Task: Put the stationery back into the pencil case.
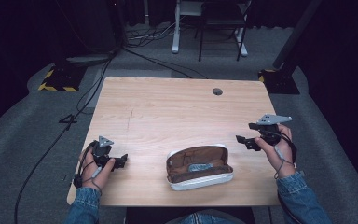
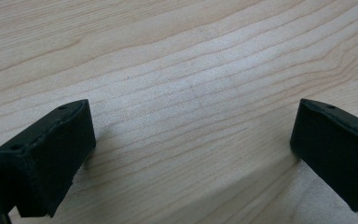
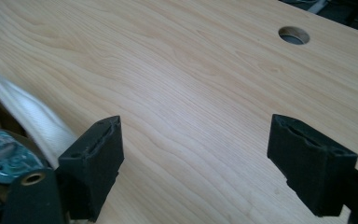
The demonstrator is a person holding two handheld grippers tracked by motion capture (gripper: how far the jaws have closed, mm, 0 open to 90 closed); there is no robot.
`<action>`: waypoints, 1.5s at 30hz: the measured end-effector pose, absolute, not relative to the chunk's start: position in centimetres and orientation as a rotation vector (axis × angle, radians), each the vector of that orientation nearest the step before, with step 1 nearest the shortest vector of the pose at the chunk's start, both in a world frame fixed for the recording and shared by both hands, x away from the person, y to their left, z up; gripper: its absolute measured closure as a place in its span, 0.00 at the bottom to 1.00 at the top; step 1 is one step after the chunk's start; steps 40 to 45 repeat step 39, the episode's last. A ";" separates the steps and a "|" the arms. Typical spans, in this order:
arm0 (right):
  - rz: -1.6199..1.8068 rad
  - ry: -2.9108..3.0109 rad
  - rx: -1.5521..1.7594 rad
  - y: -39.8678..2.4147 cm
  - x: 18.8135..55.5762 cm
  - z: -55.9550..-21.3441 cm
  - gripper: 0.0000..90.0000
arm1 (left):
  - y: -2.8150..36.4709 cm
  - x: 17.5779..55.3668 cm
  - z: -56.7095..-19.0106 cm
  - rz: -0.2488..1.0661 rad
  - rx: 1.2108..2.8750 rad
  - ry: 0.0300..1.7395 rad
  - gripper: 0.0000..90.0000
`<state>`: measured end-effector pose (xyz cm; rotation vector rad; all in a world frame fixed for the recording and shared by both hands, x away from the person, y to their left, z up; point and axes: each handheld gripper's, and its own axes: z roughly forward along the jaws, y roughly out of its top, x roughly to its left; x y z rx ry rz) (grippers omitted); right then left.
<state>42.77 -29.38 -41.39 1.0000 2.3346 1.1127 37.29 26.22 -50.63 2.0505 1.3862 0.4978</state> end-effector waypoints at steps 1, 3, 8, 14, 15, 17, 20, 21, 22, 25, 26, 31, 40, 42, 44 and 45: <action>1.113 2.335 1.000 -29.4 42.8 -41.4 0.21 | 26.2 37.3 -50.6 0.498 2.052 1.385 0.00; 1.094 2.334 1.007 -29.9 43.3 -42.0 0.21 | 26.2 37.3 -50.6 0.498 2.050 1.386 0.00; 1.063 2.328 1.022 -30.9 44.3 -43.8 0.21 | 26.2 37.3 -50.6 0.498 2.049 1.385 0.00; 1.047 2.326 1.056 -31.7 45.3 -45.8 0.19 | 26.2 37.3 -50.6 0.497 2.048 1.386 0.00; 1.047 2.323 1.061 -31.8 45.4 -46.0 0.19 | 26.2 37.3 -50.6 0.497 2.048 1.385 0.00; 1.046 2.304 1.088 -32.0 45.6 -46.6 0.18 | 26.2 37.4 -50.6 0.498 2.049 1.386 0.00; 1.061 2.277 1.130 -32.1 46.0 -47.4 0.18 | 26.2 37.4 -50.6 0.498 2.053 1.382 0.00; 1.062 2.274 1.127 -32.2 46.1 -47.7 0.18 | 26.2 37.4 -50.6 0.498 2.053 1.382 0.00; 1.060 2.276 1.132 -32.2 46.1 -47.9 0.18 | 26.2 37.4 -50.6 0.498 2.053 1.382 0.00; 1.040 2.276 1.146 -32.4 46.4 -48.5 0.18 | 26.2 37.4 -50.6 0.498 2.053 1.382 0.00; 1.034 2.276 1.151 -32.4 46.4 -48.7 0.18 | 26.2 37.4 -50.6 0.498 2.053 1.382 0.00; 1.021 2.278 1.172 -32.6 46.5 -49.2 0.18 | 26.2 37.4 -50.6 0.498 2.053 1.382 0.00; 0.989 2.283 1.207 -32.7 46.8 -50.3 0.16 | 26.2 37.4 -50.6 0.498 2.053 1.382 0.00; 0.989 2.283 1.207 -32.7 46.8 -50.3 0.16 | 26.2 37.4 -50.6 0.498 2.053 1.382 0.00; 0.989 2.283 1.207 -32.7 46.8 -50.3 0.16 | 26.2 37.4 -50.6 0.498 2.053 1.382 0.00; 0.989 2.283 1.207 -32.7 46.8 -50.3 0.16 | 26.2 37.4 -50.6 0.498 2.053 1.382 0.00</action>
